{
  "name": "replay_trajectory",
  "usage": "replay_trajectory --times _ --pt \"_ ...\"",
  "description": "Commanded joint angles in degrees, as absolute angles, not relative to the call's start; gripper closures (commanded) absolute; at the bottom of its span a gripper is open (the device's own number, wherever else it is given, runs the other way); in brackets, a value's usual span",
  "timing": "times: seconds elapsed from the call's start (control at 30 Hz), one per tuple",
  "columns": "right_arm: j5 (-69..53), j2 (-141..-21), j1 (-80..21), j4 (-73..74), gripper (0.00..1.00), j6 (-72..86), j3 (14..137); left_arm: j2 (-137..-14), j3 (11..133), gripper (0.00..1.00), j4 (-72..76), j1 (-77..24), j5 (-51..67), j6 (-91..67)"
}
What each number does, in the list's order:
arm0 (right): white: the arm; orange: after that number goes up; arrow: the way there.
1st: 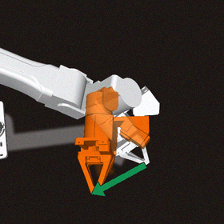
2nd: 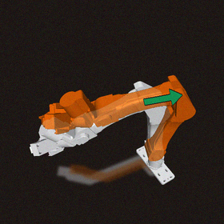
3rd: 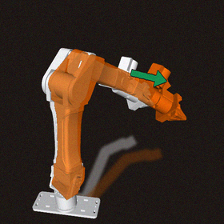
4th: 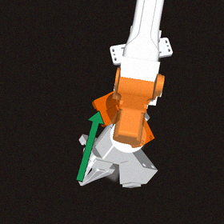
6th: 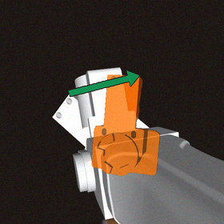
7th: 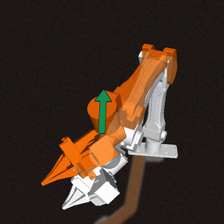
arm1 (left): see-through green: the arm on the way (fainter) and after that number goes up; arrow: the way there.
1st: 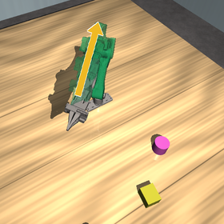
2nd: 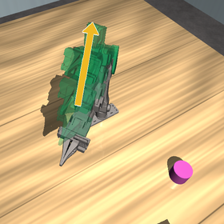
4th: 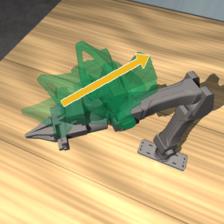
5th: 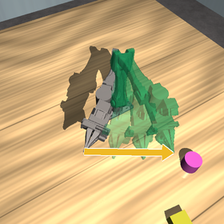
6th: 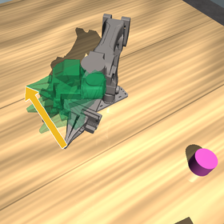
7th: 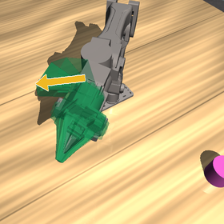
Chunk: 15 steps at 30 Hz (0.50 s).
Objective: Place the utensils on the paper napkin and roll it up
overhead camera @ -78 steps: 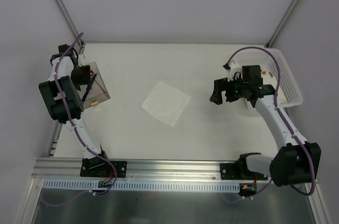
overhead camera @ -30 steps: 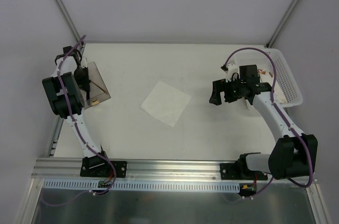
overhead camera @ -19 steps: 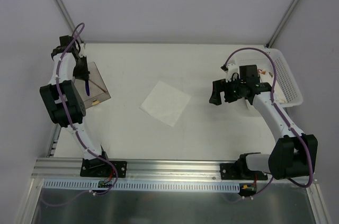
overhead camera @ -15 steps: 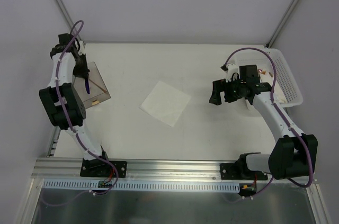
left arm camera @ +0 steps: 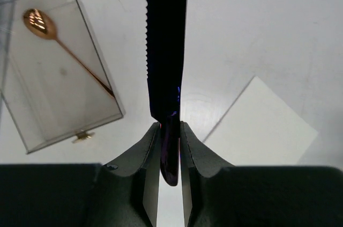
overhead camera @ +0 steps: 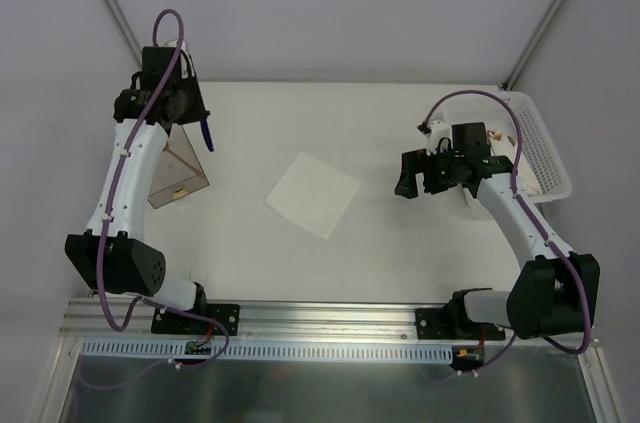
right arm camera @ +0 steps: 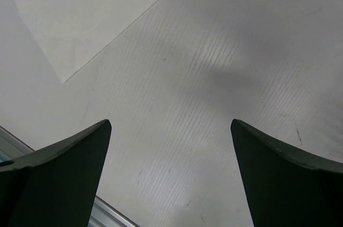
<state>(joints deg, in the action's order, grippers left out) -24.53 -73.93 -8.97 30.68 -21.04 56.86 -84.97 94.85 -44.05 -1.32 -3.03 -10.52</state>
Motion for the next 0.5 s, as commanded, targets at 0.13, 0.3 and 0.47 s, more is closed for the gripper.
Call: replay_trajectory --times 0.13,0.3,0.47 --pt "-25.3 -74.2 -8.3 30.8 0.01 -19.9 58.8 -90.0 92.4 1.0 -47.6 -18.2 -11.9 -34.4" --pt "-25.1 -74.3 -7.6 30.8 0.01 -19.8 58.6 -100.2 98.5 1.0 -51.3 -26.2 -10.2 -41.8" --pt "-25.4 -74.4 -6.7 30.8 0.01 -19.8 58.6 -112.5 105.5 1.0 -55.3 -30.8 -6.9 -47.8"
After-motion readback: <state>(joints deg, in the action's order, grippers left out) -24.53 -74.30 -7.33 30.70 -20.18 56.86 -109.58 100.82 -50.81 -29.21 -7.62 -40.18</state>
